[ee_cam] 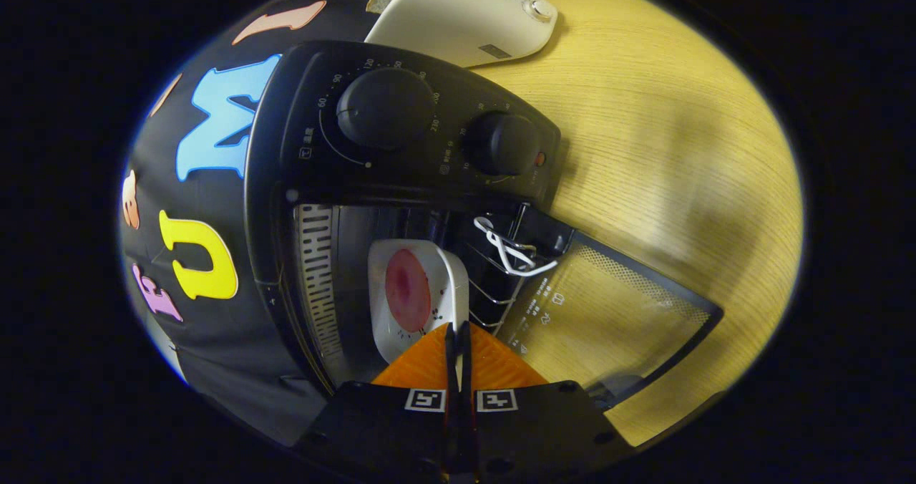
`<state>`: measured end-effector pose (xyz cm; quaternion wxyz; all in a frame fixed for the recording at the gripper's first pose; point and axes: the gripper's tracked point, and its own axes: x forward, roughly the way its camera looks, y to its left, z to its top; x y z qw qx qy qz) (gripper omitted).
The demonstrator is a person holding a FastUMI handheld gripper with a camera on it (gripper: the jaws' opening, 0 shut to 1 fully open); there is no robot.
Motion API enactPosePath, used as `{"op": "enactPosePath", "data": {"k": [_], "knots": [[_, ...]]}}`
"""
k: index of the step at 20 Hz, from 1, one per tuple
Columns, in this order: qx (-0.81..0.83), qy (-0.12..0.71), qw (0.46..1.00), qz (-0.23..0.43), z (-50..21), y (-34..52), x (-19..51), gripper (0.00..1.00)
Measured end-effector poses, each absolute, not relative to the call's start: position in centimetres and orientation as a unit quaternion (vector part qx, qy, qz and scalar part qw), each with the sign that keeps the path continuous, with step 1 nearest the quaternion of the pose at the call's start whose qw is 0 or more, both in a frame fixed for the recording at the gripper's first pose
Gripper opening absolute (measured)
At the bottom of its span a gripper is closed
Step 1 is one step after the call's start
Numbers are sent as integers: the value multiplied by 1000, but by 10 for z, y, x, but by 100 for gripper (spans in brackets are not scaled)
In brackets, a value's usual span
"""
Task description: Open the toaster oven, put the food inside, and close the toaster oven door.
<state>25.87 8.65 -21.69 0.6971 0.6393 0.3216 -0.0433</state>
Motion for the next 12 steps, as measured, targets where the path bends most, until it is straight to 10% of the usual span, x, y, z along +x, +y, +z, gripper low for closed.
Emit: {"op": "enactPosePath", "data": {"k": [12], "knots": [[643,326,693,-15,-211,96,282,8]]}}
